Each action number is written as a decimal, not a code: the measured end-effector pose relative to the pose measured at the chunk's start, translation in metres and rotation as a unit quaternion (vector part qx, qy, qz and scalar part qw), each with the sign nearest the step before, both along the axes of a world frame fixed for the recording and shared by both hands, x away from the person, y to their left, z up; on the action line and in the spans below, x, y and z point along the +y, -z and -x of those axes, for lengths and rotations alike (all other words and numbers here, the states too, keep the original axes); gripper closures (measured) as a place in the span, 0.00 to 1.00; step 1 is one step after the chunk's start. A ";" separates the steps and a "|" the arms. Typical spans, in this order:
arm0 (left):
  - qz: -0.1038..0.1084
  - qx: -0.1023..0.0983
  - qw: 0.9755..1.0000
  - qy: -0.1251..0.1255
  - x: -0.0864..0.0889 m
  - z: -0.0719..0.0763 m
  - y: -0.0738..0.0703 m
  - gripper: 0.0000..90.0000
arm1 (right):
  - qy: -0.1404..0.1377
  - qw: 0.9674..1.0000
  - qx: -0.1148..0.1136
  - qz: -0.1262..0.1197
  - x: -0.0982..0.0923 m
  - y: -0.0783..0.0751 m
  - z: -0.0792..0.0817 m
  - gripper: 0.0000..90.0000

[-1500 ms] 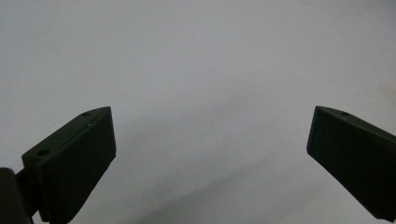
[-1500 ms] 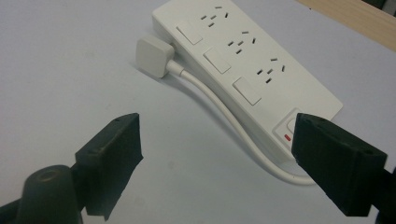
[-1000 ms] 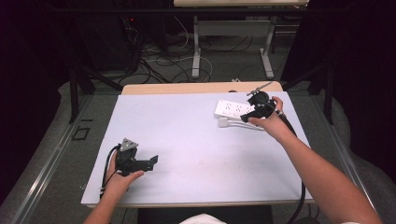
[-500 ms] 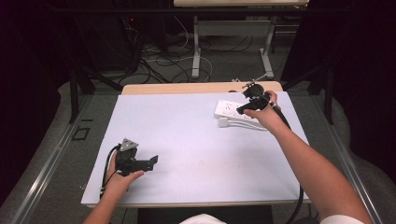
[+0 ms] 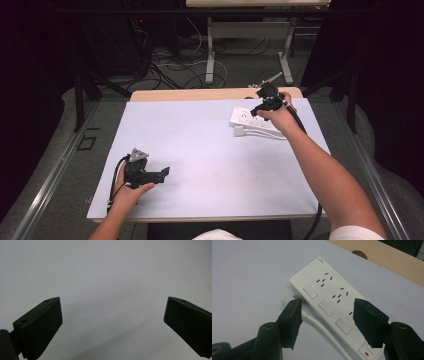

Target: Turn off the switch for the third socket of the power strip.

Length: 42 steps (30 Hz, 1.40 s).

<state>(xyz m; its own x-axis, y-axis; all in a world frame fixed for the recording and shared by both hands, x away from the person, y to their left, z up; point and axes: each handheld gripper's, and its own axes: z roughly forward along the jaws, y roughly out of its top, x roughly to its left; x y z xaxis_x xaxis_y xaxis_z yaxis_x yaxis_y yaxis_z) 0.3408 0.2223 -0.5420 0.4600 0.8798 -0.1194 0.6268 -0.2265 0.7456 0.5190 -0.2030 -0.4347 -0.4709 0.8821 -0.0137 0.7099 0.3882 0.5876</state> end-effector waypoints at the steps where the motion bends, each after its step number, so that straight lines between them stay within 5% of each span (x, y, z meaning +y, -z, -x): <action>1: -0.001 0.000 1.000 0.000 0.000 0.000 0.000 0.02 | 0.000 1.000 0.000 0.000 0.000 0.000 0.000 0.45; 7: 0.000 0.000 1.000 0.000 0.000 0.000 0.000 0.02 | 0.004 1.000 0.000 0.002 0.003 0.003 -0.007 0.48; 12: 0.000 0.001 1.000 0.001 0.000 -0.001 0.000 0.02 | 0.012 1.000 0.007 -0.022 0.007 0.008 -0.012 0.50; 30: 0.000 0.002 1.000 0.003 0.000 -0.001 0.001 0.02 | 0.019 0.999 0.021 -0.014 0.021 0.033 -0.029 0.59; 42: 0.000 0.003 1.000 0.004 0.000 -0.001 0.001 0.03 | 0.006 0.999 0.033 -0.023 0.027 0.043 -0.036 0.80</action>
